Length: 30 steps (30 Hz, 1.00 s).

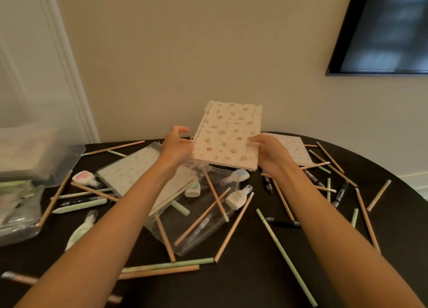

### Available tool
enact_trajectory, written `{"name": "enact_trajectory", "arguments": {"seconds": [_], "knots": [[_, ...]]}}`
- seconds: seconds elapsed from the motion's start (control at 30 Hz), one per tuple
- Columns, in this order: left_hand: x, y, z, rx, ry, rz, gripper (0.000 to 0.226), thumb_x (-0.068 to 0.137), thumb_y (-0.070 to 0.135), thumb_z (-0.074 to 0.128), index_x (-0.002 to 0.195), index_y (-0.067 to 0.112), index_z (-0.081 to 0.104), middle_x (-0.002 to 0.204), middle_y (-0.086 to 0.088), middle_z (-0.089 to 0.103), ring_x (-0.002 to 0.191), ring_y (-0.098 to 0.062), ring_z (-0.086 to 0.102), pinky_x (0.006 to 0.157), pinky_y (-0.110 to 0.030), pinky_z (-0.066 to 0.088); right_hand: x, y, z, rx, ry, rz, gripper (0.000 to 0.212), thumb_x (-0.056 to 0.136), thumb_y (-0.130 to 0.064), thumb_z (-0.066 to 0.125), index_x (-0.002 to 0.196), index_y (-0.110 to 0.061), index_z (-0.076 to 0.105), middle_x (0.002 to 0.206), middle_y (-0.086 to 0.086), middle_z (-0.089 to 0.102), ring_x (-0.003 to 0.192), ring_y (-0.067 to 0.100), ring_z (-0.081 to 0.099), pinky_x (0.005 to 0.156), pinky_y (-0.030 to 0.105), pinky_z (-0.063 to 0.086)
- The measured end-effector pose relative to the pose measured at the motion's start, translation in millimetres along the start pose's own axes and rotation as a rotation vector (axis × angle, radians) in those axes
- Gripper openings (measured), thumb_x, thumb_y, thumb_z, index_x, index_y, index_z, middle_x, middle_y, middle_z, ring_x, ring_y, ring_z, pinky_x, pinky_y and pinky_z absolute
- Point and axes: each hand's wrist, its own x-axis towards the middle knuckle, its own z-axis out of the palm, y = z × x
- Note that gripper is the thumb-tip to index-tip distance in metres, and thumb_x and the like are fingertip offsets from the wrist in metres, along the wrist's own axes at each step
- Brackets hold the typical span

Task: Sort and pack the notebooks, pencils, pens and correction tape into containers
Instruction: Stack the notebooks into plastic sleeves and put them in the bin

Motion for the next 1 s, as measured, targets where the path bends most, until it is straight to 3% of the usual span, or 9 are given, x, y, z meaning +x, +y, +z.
{"name": "enact_trajectory", "arguments": {"seconds": [0.13,0.23,0.33,0.4,0.5,0.57,0.77,0.9,1.0], "knots": [[-32,9,-35,-0.205,0.010,-0.031,0.046,0.087,-0.007,0.056,0.127,0.014,0.044,0.107,-0.009,0.060,0.098,-0.021,0.058,0.085,-0.038,0.051,-29,13,17,0.311,0.068,-0.003,0.041,0.091,0.010,0.039,0.130,-0.005,0.045,0.134,0.017,0.052,0.122,0.034,0.051,0.089,0.046,0.048],[-56,10,-45,-0.407,0.102,-0.116,0.042,0.086,-0.008,0.054,0.125,0.007,0.043,0.117,-0.013,0.055,0.102,-0.024,0.057,0.083,-0.037,0.052,-53,25,33,0.498,0.113,-0.003,0.047,0.092,0.012,0.037,0.135,-0.006,0.040,0.135,0.021,0.049,0.126,0.036,0.046,0.098,0.053,0.039],[-85,6,-35,-0.561,0.061,-0.179,0.022,0.089,-0.005,0.052,0.110,0.002,0.050,0.118,-0.013,0.059,0.097,-0.024,0.060,0.073,-0.036,0.055,-73,38,51,0.663,0.115,0.009,0.053,0.092,0.012,0.037,0.140,-0.009,0.035,0.135,0.022,0.047,0.128,0.037,0.043,0.101,0.057,0.036],[-101,-2,-24,-0.594,0.040,-0.193,0.031,0.090,0.001,0.054,0.121,0.005,0.052,0.118,-0.008,0.061,0.096,-0.022,0.063,0.067,-0.034,0.055,-82,47,60,0.736,0.095,-0.003,0.056,0.091,0.015,0.036,0.141,-0.010,0.033,0.138,0.021,0.045,0.129,0.037,0.042,0.105,0.057,0.033],[-113,-13,-21,-0.635,0.148,-0.196,0.033,0.090,0.002,0.055,0.122,0.010,0.054,0.108,-0.003,0.062,0.079,-0.011,0.061,0.055,-0.026,0.053,-92,55,61,0.689,0.073,-0.007,0.061,0.088,0.019,0.033,0.142,-0.010,0.031,0.140,0.021,0.042,0.131,0.037,0.039,0.106,0.055,0.033],[-113,-16,-30,-0.636,0.201,-0.208,0.028,0.091,0.002,0.054,0.117,0.011,0.058,0.108,-0.005,0.063,0.079,-0.012,0.061,0.062,-0.027,0.053,-97,54,49,0.640,0.046,0.002,0.061,0.086,0.017,0.036,0.141,-0.011,0.033,0.137,0.021,0.045,0.126,0.038,0.044,0.102,0.055,0.039],[-103,-13,-64,-0.540,0.146,-0.177,0.023,0.092,0.004,0.050,0.111,0.013,0.060,0.093,-0.002,0.064,0.083,-0.018,0.062,0.064,-0.032,0.052,-112,38,7,0.547,0.009,0.121,0.042,0.092,-0.020,0.043,0.131,-0.005,0.042,0.125,0.021,0.058,0.113,0.037,0.058,0.095,0.048,0.047],[-98,1,-66,-0.408,0.077,-0.140,0.011,0.092,0.006,0.050,0.088,0.010,0.058,0.082,-0.003,0.062,0.071,-0.016,0.060,0.063,-0.030,0.049,-119,24,13,-0.076,0.012,0.084,0.028,0.094,-0.005,0.046,0.119,-0.015,0.049,0.114,0.009,0.062,0.111,0.030,0.059,0.087,0.046,0.052],[-95,3,-60,-0.355,0.048,-0.120,0.020,0.093,0.005,0.041,0.082,0.009,0.057,0.082,-0.007,0.062,0.072,-0.021,0.061,0.063,-0.031,0.051,-116,18,11,-0.051,0.129,0.018,0.052,0.093,0.002,0.047,0.139,-0.018,0.038,0.112,0.007,0.060,0.109,0.028,0.059,0.082,0.043,0.054]]}}
